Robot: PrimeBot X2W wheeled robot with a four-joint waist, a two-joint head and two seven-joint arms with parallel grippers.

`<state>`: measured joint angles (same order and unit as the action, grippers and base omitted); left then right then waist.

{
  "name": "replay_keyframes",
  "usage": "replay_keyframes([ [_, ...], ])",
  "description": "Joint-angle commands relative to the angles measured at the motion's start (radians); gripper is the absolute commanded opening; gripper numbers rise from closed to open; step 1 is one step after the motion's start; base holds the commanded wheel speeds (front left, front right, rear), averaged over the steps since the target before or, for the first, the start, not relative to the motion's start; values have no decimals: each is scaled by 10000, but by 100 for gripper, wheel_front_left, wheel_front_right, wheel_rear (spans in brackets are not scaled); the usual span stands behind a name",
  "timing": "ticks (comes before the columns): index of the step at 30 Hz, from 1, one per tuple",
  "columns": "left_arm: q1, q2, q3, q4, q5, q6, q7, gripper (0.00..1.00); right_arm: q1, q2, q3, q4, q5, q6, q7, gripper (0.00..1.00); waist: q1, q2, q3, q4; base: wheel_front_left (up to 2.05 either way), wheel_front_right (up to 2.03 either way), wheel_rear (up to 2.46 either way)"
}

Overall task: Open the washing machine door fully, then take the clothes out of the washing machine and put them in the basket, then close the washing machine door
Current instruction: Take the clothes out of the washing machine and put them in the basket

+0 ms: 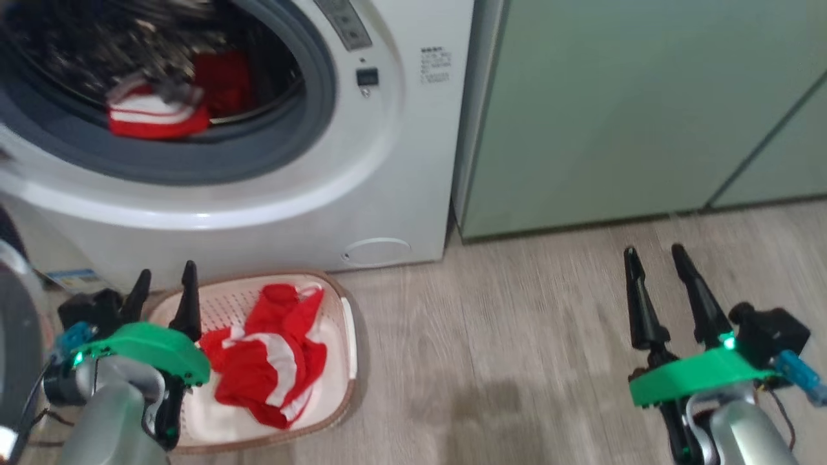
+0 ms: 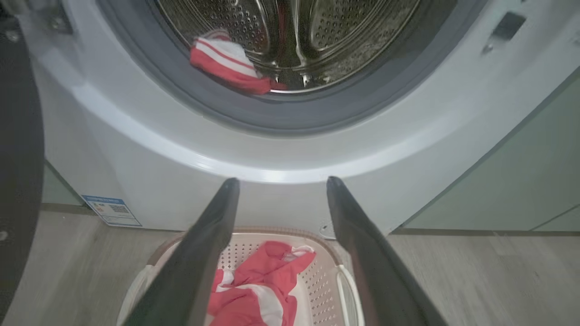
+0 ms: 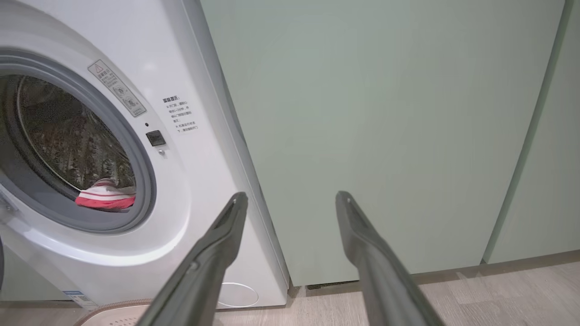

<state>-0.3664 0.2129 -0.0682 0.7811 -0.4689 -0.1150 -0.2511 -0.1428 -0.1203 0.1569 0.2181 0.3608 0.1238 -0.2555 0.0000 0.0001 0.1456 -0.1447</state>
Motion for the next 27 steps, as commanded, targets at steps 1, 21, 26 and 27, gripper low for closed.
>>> replay_keyframes([
  [1, 80, 154, 782, -891, 289, -63, -105, 100, 130, -10, 230, -250, 59, 69, -63, 100, 0, -1, -691, 337, 0, 0, 0],
  [21, 2735, -548, 2247, -3196, 1940, -117, -106, 100, 1046, 192, 46, -249, -162, 69, -63, 100, 0, -1, -1932, 572, 0, 0, 0],
  [26, 2738, -689, 2253, -3261, 2131, -128, -106, 100, 1081, 209, -7, -200, -150, 69, -63, 100, 0, -1, -2006, 573, 0, 0, 0],
  [27, 2733, -701, 2260, -3270, 2158, -129, -106, 100, 1064, 205, -1, -194, -148, 69, -63, 100, 0, -1, -2008, 563, 0, 0, 0],
])
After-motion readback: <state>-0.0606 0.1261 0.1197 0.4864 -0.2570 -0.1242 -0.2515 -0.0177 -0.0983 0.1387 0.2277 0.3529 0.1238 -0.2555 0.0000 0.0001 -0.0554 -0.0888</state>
